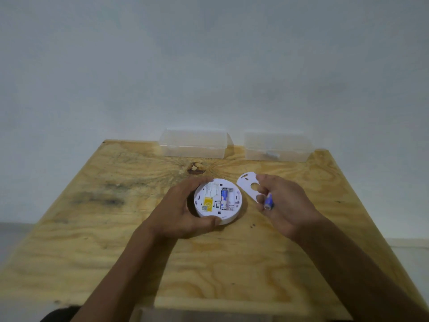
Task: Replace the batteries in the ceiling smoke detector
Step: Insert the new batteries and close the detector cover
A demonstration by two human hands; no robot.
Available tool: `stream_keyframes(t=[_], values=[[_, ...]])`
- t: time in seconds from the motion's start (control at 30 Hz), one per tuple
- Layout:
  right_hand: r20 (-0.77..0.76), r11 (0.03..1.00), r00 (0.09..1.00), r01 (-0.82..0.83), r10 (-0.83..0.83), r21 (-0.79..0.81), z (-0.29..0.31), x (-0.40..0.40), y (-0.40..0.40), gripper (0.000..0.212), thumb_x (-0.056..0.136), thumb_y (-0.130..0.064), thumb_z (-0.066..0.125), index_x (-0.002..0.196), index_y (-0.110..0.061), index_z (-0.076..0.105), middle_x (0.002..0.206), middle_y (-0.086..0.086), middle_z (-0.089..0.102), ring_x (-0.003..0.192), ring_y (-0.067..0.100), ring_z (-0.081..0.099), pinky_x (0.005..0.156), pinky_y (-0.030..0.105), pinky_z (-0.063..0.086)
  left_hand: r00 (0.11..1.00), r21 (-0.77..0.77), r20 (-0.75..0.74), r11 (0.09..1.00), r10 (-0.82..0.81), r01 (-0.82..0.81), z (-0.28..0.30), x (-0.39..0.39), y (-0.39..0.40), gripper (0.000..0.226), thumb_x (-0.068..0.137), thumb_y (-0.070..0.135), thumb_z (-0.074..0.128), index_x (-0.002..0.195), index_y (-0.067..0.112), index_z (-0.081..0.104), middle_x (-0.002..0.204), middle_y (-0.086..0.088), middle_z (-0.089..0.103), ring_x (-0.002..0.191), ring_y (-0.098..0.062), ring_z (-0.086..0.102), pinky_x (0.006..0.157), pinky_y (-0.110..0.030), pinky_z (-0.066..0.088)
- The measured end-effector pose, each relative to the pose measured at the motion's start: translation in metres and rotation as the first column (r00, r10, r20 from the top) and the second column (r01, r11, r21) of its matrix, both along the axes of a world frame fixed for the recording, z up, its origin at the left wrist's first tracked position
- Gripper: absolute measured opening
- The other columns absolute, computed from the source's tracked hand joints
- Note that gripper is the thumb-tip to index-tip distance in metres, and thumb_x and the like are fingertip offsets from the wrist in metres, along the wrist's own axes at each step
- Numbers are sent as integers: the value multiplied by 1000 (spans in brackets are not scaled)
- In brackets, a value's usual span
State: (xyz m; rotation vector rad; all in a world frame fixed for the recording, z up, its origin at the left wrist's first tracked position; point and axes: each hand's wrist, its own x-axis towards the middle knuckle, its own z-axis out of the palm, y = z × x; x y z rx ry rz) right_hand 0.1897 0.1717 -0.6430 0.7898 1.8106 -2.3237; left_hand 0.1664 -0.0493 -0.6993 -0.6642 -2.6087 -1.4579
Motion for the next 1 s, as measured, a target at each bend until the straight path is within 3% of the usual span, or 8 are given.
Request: stream_keyframes(t=[0.1,0.17,0.23,0.37,0.47,0.57,0.77,1.0], values=[[90,974,993,97,-80,-203,-3,6,7,33,94,9,41,116,-3,62,103,12,59,87,21,64,89,34,50,1000,6,4,1000,6,-6,1,1,1,87,55,45,86,134,23,59,124,11,68,111,-3,66,91,-39,58],[26,971,999,52,-47,-232,-4,12,7,39,92,19,39,119,0,59,112,18,60,94,22,66,90,35,51,1000,8,6,1000,8,-9,1,1,1,87,54,46,86,134,22,59,125,10,68,113,-4,66,92,-40,57],[-74,979,997,11,-26,-204,-5,16,4,31,93,17,49,118,1,58,112,19,65,94,23,70,82,32,55,1000,7,6,1000,5,-5,1,1,1,87,55,46,86,134,22,59,126,9,68,114,-6,66,93,-41,57],[-272,994,962,21,9,107,-3,11,-6,21,87,-4,72,107,-5,65,99,13,76,89,21,76,84,37,60,1000,8,7,1000,-11,11,2,1,1,87,56,45,87,135,22,58,126,9,68,113,-8,67,91,-40,58],[-347,907,928,26,134,420,-1,3,-15,24,78,-16,83,98,-15,70,92,5,77,86,17,75,76,31,60,1000,-5,-2,1000,-20,20,2,0,0,87,57,45,87,135,21,58,125,9,68,111,-8,67,87,-38,59],[-369,788,890,19,267,615,-4,-5,-20,21,76,-21,84,93,-16,72,87,-4,75,80,3,72,68,16,57,999,1,-11,999,-37,37,1,0,0,86,59,43,88,135,19,57,123,8,68,109,-9,68,85,-38,60],[-325,615,871,34,368,788,-13,-14,-26,13,80,-32,80,81,-23,71,78,-20,69,77,-10,66,60,3,45,997,4,-31,997,-71,71,1,-2,1,82,61,36,90,134,18,57,121,10,68,107,-5,68,84,-34,59],[-312,576,885,64,344,815,-28,-14,-24,16,82,-35,78,78,-20,74,77,-17,71,79,-8,63,72,9,44,990,22,-106,995,-93,96,6,0,5,72,61,46,85,126,39,54,114,21,66,103,-3,66,81,-27,57]])
